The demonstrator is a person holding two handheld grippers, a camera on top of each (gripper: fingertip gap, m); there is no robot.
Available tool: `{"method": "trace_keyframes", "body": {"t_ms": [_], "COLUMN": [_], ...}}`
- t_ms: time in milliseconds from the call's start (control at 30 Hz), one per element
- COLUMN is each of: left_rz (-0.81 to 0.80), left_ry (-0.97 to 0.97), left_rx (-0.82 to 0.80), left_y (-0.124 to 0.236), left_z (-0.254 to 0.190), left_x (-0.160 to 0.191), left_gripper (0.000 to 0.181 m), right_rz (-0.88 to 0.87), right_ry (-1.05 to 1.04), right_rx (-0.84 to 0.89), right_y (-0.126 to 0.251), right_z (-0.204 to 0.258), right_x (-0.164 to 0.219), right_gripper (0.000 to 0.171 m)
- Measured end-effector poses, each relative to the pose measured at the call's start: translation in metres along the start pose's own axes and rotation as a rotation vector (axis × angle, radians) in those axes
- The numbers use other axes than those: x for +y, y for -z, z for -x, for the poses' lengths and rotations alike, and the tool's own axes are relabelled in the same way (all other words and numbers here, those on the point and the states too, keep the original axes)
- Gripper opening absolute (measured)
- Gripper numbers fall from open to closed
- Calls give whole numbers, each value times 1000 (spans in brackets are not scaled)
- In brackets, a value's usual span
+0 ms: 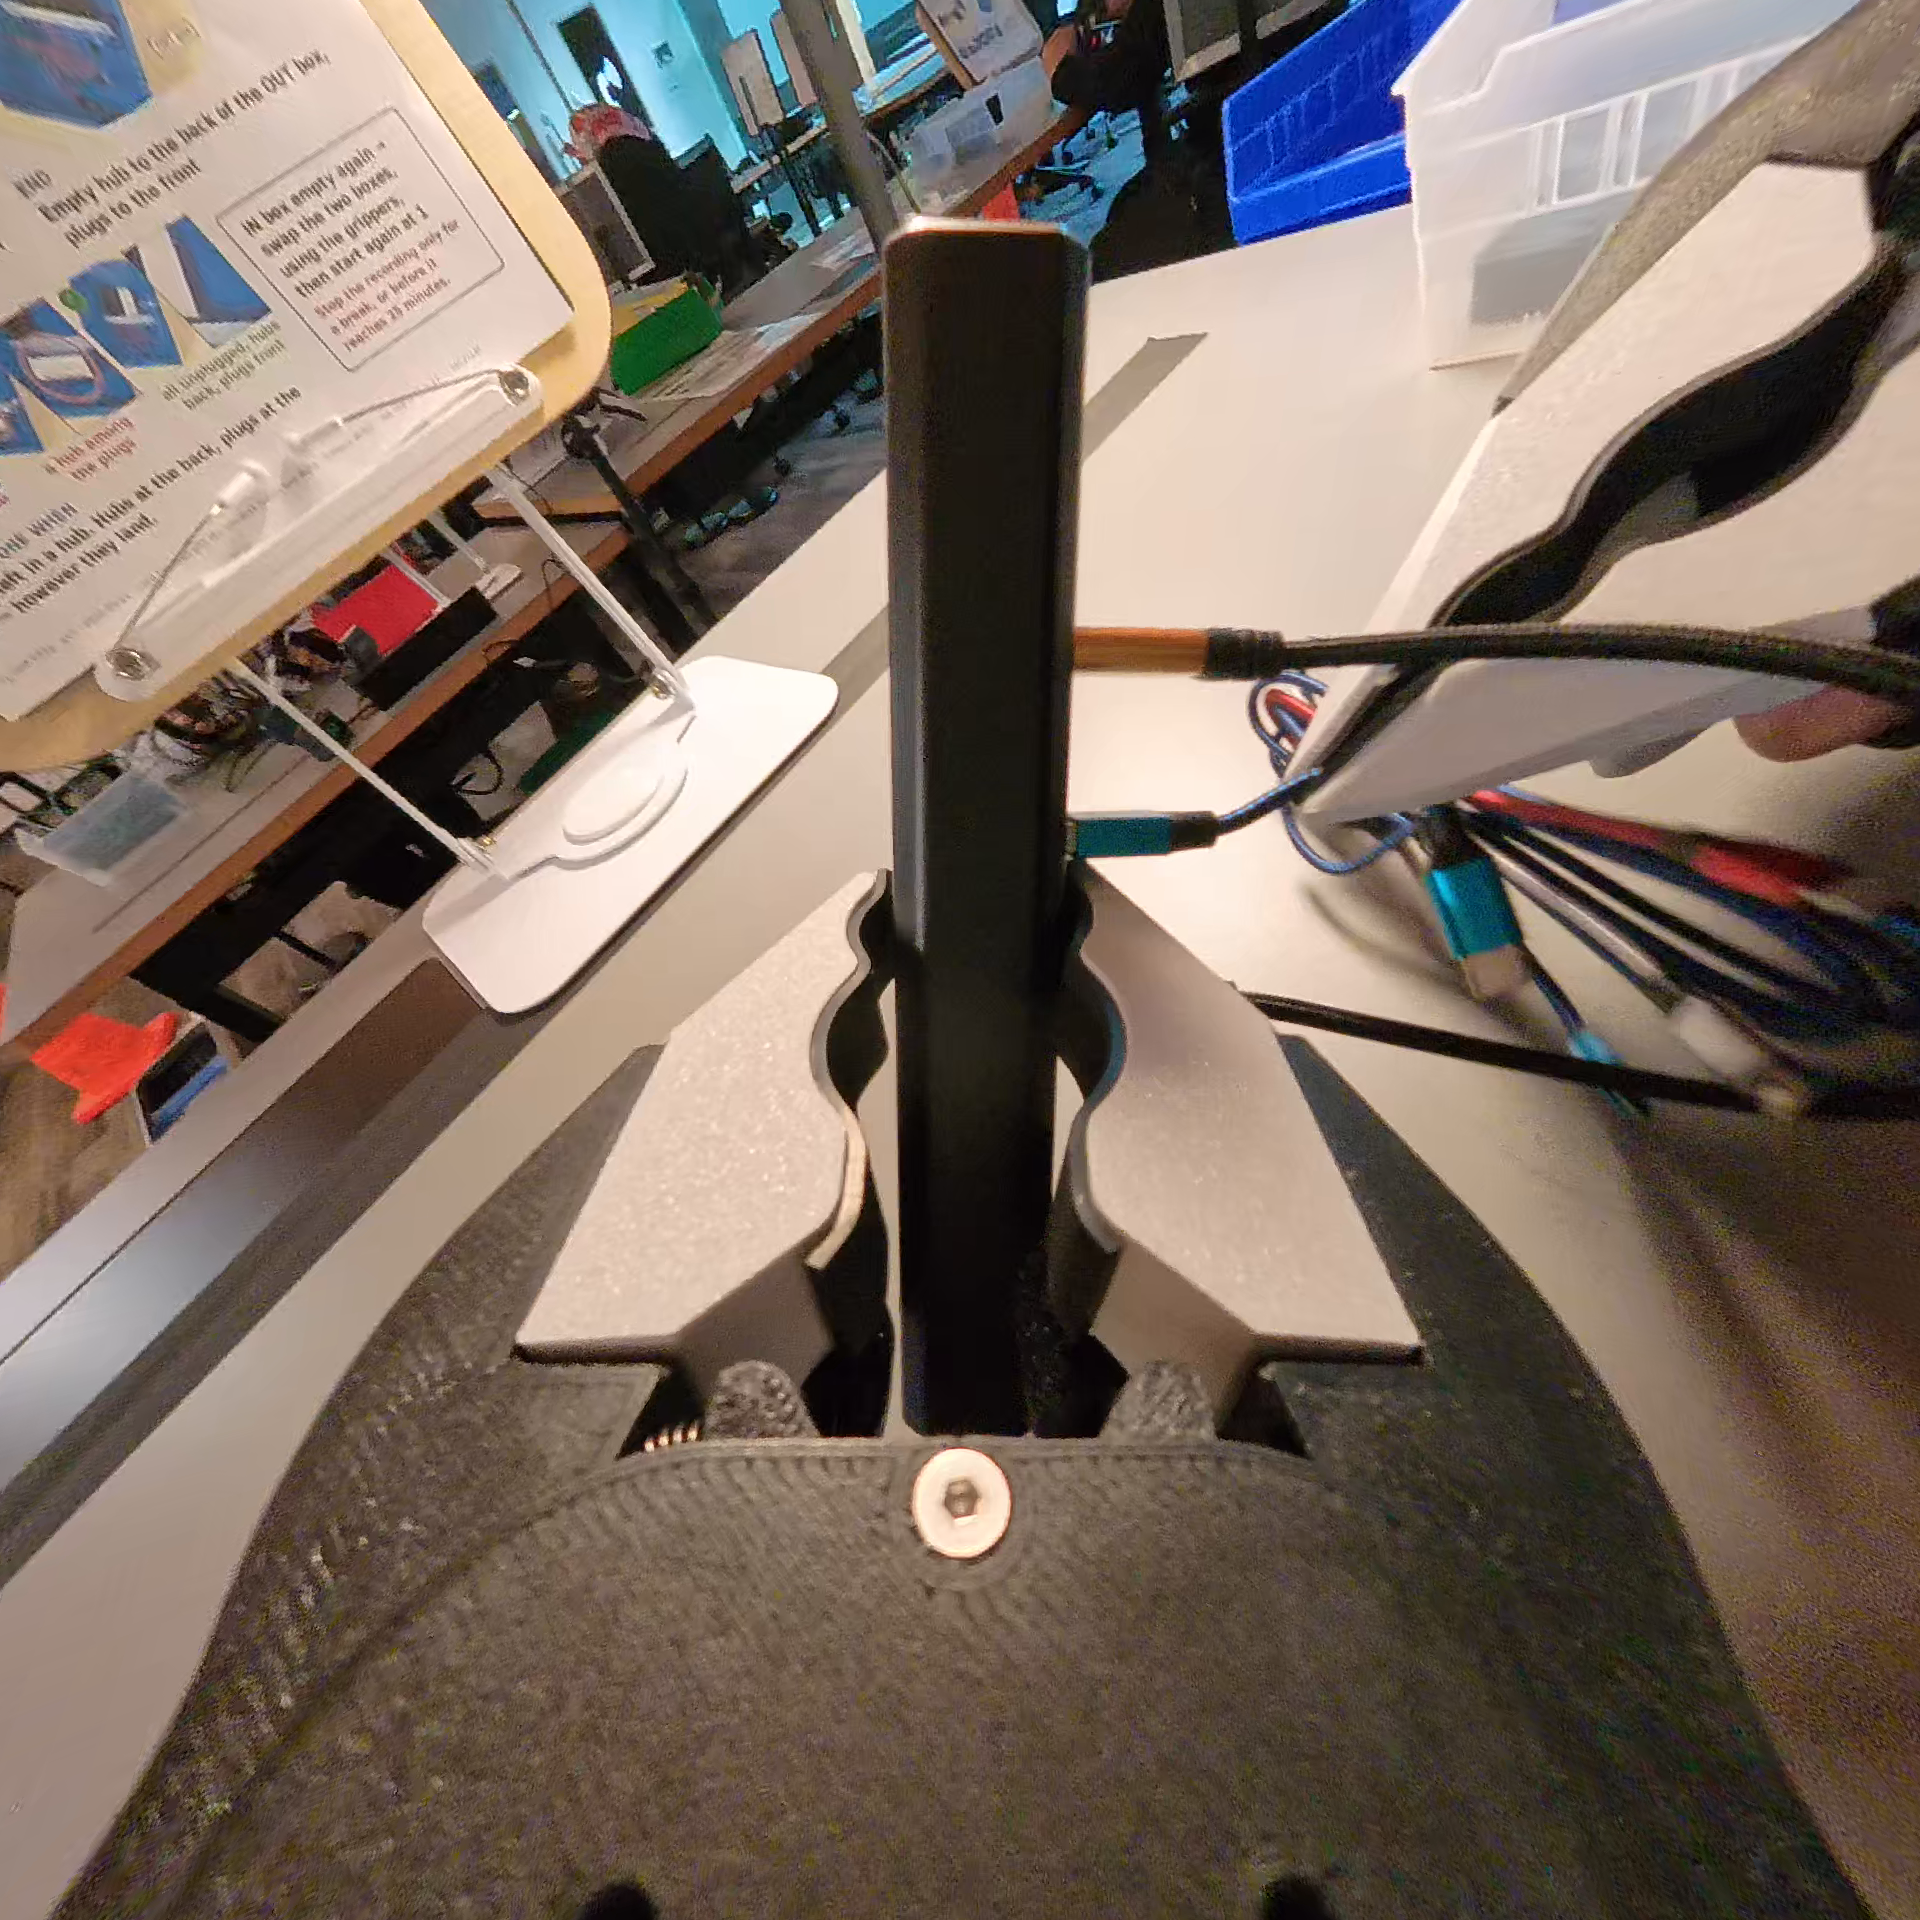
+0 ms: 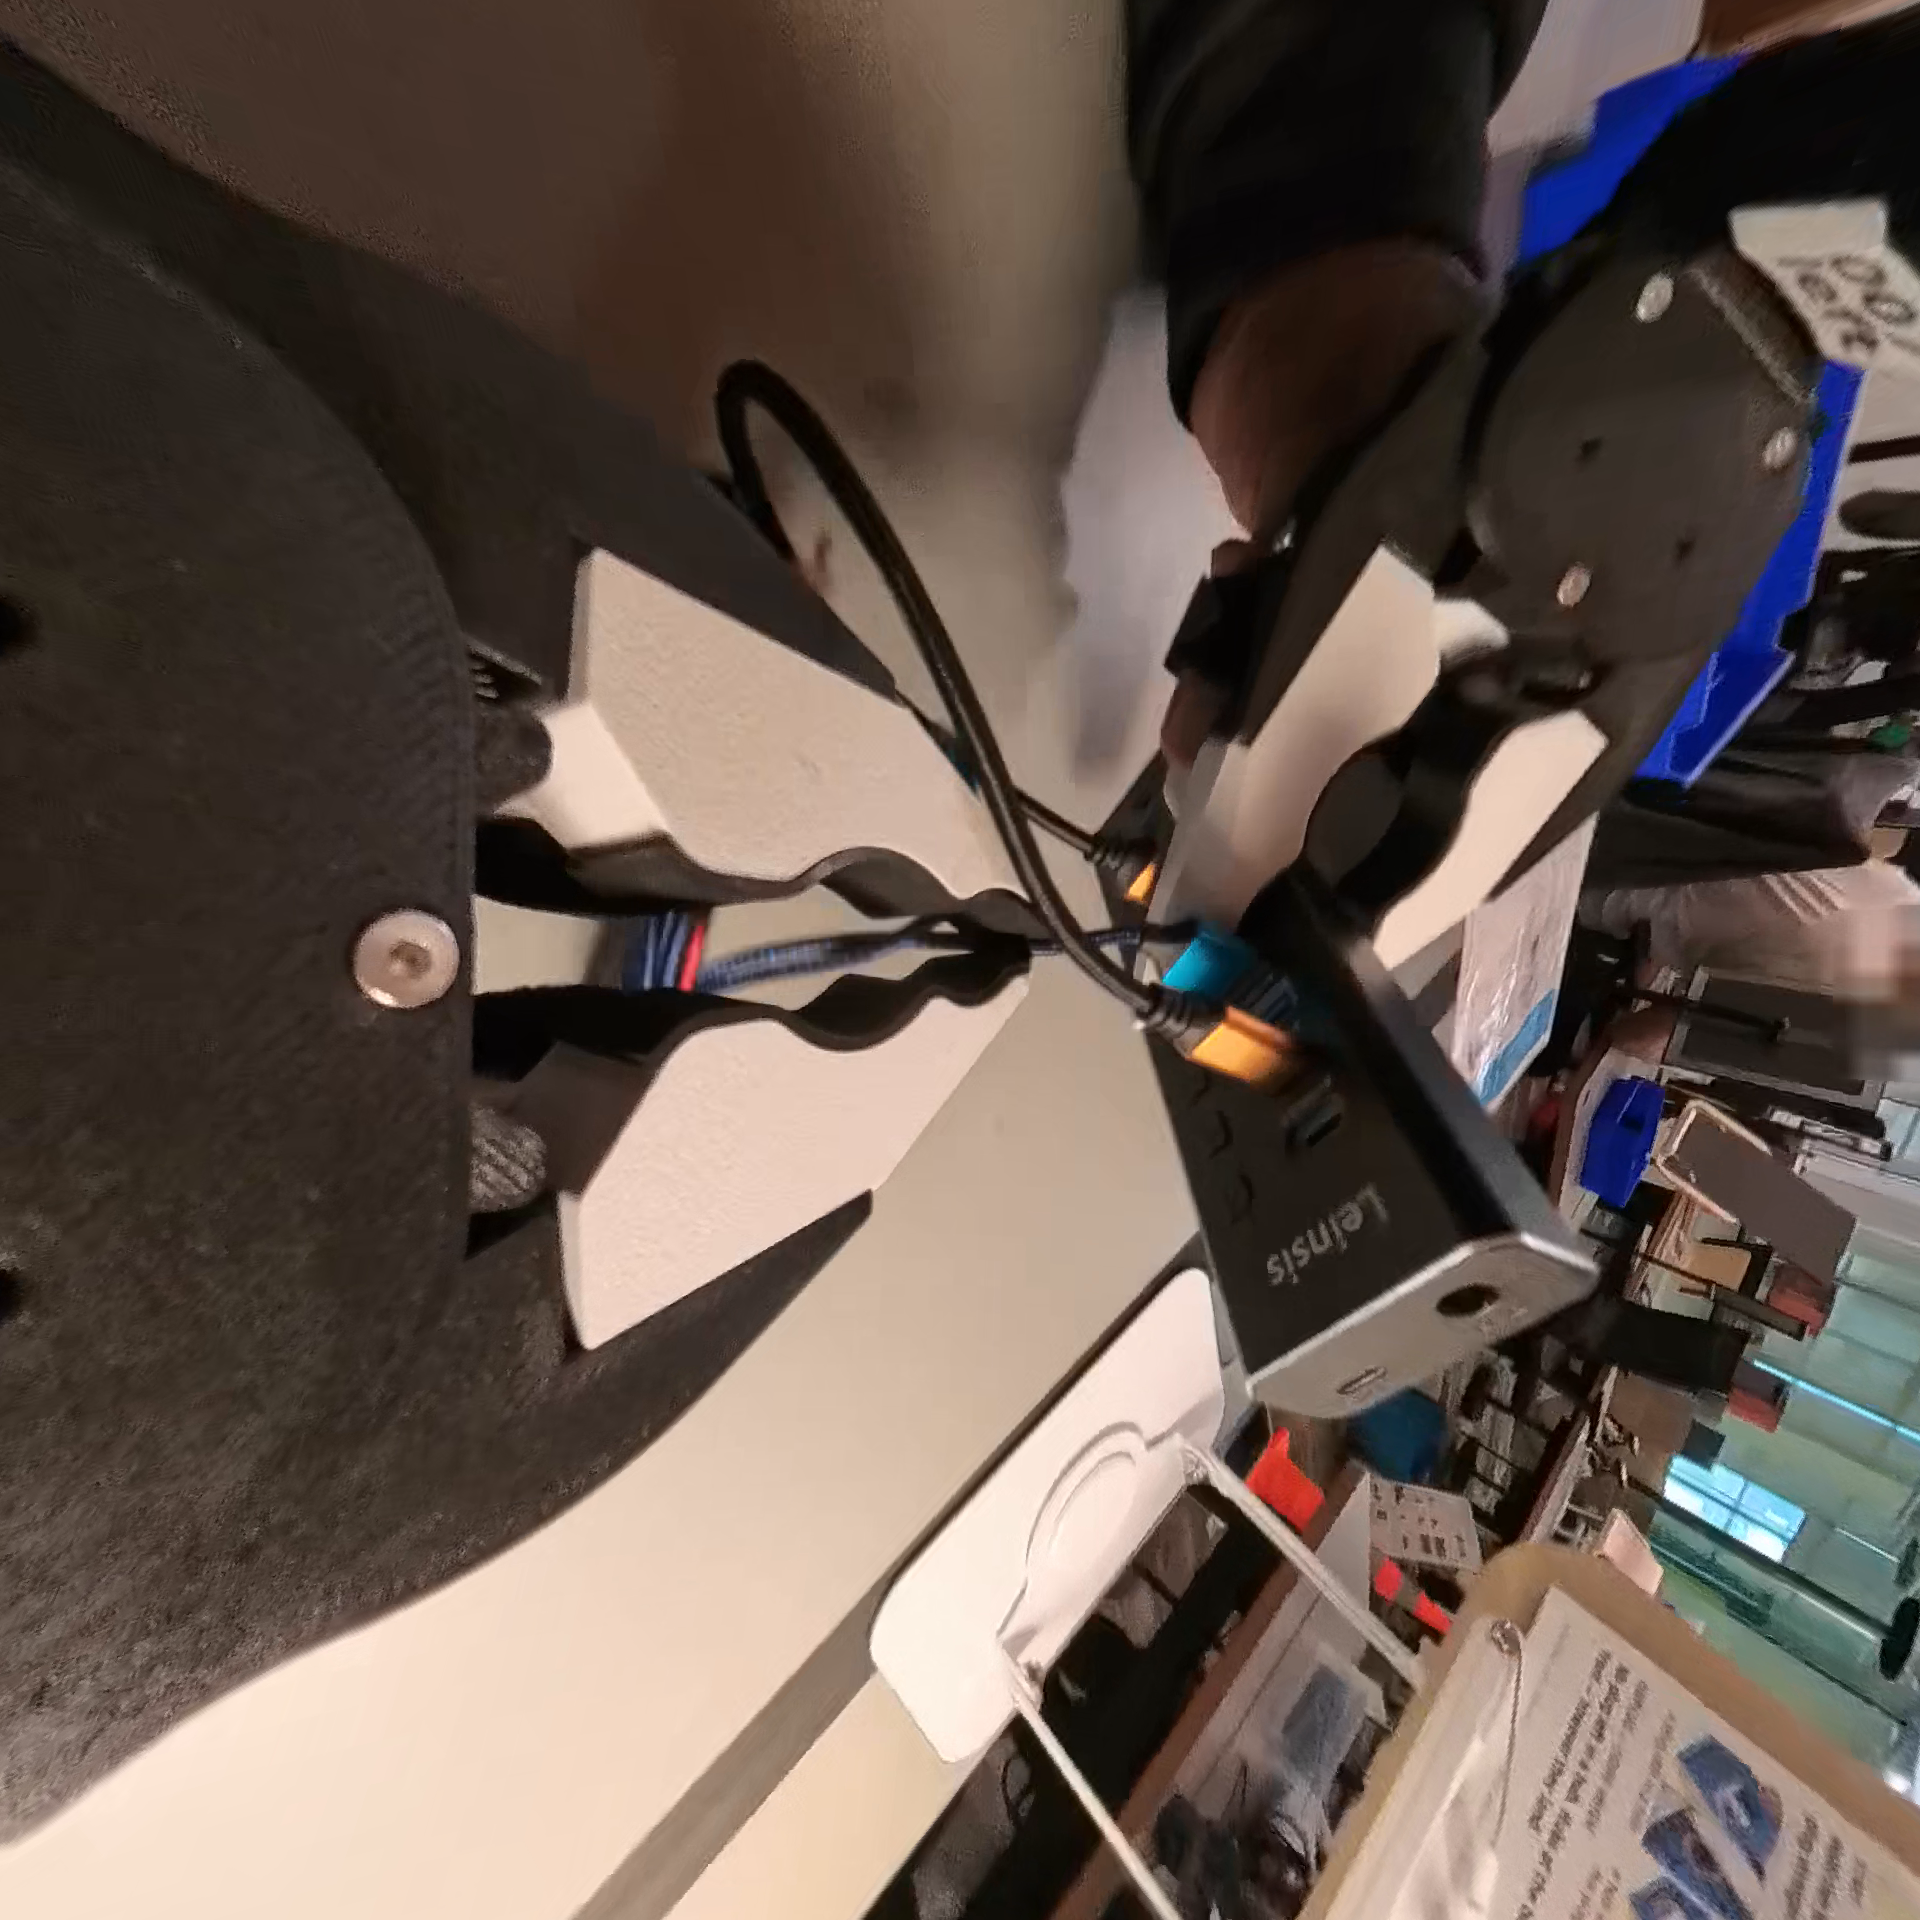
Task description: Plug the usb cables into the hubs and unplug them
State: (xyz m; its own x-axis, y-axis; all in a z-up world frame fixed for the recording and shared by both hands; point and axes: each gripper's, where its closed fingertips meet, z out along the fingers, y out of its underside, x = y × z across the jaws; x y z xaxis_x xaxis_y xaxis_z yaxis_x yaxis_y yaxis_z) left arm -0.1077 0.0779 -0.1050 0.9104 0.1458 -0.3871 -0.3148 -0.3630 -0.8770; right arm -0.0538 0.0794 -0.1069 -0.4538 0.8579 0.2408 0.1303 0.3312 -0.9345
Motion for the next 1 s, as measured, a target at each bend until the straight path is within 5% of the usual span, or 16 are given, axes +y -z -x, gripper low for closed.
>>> {"method": "trace_keyframes", "body": {"t_ms": [1000], "left_rz": [25], "left_ry": [23], "left_rx": [1], "left_y": [-2], "left_z": [2], "left_x": [6], "left_gripper": [31], "right_rz": [23], "right_ry": [-36], "right_rx": [-9], "right_y": [0], "right_z": [4], "right_x": [8], "right_gripper": [2]}}
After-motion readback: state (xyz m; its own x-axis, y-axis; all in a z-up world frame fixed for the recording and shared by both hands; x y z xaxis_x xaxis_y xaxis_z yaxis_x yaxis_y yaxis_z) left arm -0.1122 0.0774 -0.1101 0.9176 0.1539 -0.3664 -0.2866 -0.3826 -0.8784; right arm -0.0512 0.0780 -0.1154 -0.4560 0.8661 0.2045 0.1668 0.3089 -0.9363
